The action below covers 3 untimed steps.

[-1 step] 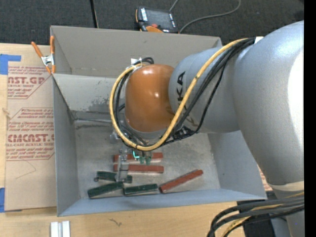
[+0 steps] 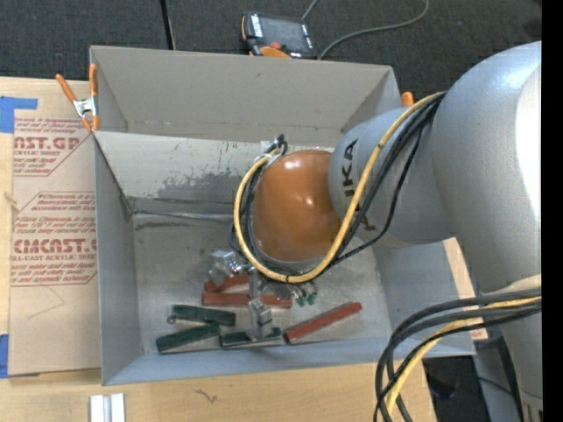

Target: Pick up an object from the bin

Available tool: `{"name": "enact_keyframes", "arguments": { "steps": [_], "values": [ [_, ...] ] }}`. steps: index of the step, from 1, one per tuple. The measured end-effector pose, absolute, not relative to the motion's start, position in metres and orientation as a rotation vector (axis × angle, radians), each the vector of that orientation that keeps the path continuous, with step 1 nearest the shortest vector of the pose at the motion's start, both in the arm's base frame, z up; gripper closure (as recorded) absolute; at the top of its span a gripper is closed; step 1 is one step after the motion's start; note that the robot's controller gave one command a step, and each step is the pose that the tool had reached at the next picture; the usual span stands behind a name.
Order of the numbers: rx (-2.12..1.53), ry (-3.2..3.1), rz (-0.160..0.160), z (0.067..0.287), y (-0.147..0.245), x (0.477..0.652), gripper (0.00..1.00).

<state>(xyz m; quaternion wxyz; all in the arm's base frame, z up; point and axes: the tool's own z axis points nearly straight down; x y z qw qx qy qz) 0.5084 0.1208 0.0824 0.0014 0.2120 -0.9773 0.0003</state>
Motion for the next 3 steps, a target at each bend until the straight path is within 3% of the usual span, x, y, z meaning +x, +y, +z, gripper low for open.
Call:
{"name": "enact_keyframes", "arguments": {
  "steps": [1, 2, 3],
  "values": [
    [0.603, -3.088, -0.001, 0.0697, 0.0857, 0.5352, 0.0],
    [0.609, -3.089, -0.004, 0.0722, 0.0884, 0.5353, 1.0],
    [0.608, -3.083, -0.003, 0.0704, 0.0877, 0.5337, 0.0]
  ]
}}
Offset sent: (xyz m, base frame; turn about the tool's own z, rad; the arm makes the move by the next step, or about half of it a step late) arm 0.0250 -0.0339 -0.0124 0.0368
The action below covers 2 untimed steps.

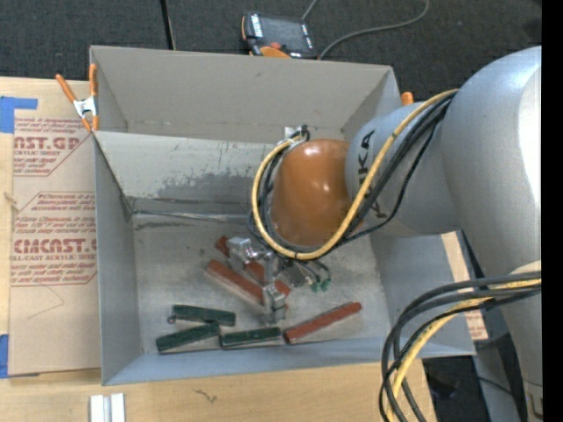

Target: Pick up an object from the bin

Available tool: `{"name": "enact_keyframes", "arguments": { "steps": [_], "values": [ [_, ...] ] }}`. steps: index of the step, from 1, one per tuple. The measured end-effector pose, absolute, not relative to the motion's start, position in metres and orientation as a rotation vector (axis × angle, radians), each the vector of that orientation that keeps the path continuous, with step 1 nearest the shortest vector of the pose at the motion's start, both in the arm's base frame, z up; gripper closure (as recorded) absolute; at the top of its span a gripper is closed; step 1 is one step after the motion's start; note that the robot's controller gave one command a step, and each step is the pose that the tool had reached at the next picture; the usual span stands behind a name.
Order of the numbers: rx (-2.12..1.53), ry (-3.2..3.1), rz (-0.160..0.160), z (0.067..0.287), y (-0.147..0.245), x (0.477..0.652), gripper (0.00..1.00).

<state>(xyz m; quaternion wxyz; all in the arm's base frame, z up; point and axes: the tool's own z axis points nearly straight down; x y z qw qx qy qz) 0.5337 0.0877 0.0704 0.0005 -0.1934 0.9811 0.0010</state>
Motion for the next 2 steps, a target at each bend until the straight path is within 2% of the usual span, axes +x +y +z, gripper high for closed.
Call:
{"name": "enact_keyframes", "arguments": {
  "steps": [1, 2],
  "values": [
    [-0.668, 3.063, 0.0, 0.0845, 0.0925, 0.5827, 0.0],
    [-0.668, 3.066, 0.004, 0.0846, 0.0928, 0.581, 1.0]
  ]
}}
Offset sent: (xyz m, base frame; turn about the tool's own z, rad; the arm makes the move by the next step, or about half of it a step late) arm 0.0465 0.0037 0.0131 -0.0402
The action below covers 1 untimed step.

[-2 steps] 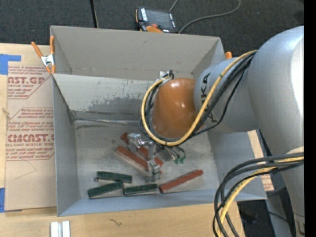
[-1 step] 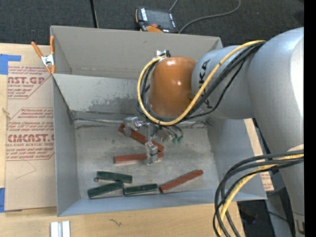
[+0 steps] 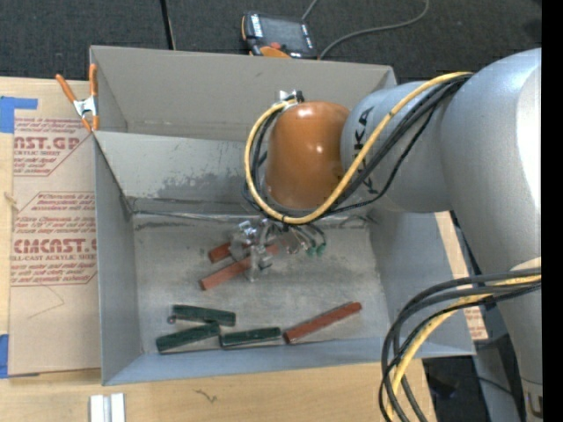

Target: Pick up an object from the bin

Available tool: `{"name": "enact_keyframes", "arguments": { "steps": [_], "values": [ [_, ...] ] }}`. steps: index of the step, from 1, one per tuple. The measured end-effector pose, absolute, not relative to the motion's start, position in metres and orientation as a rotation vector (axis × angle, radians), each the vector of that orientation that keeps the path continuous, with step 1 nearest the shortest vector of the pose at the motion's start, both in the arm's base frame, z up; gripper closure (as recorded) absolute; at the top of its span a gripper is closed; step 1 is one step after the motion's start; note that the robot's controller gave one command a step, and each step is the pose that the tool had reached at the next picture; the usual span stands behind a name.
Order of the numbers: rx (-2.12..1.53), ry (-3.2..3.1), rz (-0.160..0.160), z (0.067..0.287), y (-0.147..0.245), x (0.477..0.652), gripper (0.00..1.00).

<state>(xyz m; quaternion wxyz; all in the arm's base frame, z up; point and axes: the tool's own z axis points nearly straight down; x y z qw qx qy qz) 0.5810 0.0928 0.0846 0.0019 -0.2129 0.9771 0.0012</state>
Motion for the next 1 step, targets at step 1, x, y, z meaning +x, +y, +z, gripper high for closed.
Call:
{"name": "enact_keyframes", "arguments": {
  "steps": [1],
  "values": [
    [-0.695, 3.052, 0.0, 0.2044, 0.109, 0.5826, 1.0]
  ]
}}
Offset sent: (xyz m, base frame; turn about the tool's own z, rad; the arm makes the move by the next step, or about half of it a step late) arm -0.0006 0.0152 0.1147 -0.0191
